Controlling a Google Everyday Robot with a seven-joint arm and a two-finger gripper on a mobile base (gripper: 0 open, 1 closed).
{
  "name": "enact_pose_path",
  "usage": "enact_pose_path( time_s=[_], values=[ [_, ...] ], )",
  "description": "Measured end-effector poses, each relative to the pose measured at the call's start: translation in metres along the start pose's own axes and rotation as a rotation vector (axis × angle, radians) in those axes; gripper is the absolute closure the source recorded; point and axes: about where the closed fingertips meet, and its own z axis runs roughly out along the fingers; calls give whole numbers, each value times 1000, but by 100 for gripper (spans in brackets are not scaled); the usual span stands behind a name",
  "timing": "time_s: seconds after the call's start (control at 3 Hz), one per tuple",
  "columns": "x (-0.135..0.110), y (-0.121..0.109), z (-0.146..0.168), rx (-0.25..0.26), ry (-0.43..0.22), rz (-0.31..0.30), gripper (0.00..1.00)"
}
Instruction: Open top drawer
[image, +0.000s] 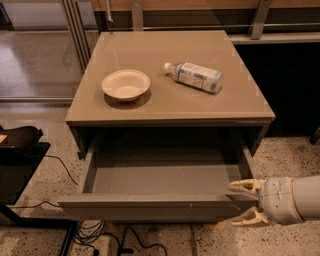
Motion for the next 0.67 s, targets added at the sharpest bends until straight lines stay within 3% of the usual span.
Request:
enact_pose_path(
  time_s=[0.33,0.67],
  values=[
    [0,0,0,0,0,0,0],
    [0,0,0,0,0,0,0]
  ],
)
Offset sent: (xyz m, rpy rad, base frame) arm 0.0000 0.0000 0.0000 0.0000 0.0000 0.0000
